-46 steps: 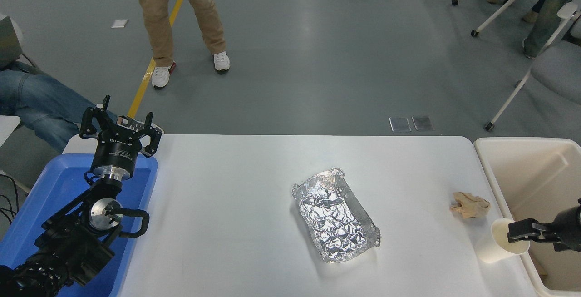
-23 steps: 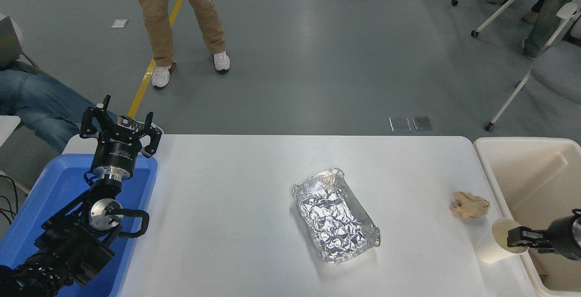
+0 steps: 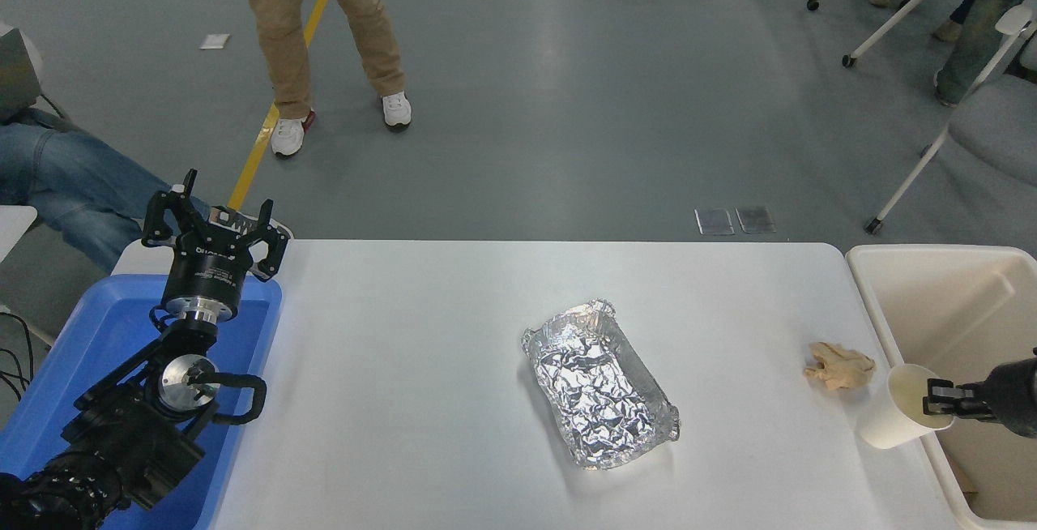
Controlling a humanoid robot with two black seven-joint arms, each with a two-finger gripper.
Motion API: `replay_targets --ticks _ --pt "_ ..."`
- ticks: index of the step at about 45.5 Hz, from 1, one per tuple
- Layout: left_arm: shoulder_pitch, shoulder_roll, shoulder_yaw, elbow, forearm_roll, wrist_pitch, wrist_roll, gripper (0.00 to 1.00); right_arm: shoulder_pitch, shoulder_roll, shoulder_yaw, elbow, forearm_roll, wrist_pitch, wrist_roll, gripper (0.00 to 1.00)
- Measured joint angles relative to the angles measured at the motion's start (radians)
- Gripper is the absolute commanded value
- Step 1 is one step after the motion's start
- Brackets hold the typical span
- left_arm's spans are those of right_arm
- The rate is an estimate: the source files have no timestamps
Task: Pick up paper cup place in dustbin
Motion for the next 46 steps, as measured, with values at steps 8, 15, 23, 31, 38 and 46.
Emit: replay_targets --ticks 8,15,23,31,38,46 --pt "0.0 0.0 0.0 0.0 0.0 0.0 0.0 0.99 0.16 -0.046 -0.051 0.094 -0.024 0.008 0.034 0.0" --pt "0.0 0.0 0.0 0.0 0.0 0.0 0.0 0.99 0.331 -0.071 -0.092 0.17 -0.034 0.036 0.049 0.0" --pt "0.0 0.0 0.0 0.0 0.0 0.0 0.0 0.99 0.524 -0.084 -0.107 0.22 -0.035 0.107 0.057 0.0" --pt "0.0 0.0 0.0 0.0 0.0 0.0 0.0 0.99 0.689 -0.089 -0.092 0.24 -0.031 0.183 0.062 0.0" --pt "0.0 0.0 0.0 0.0 0.0 0.0 0.0 0.99 0.799 -0.09 -0.073 0.249 -0.029 0.243 0.063 0.0" --pt "0.0 0.0 0.0 0.0 0.0 0.0 0.0 0.99 0.858 -0.092 -0.061 0.252 -0.028 0.277 0.063 0.0"
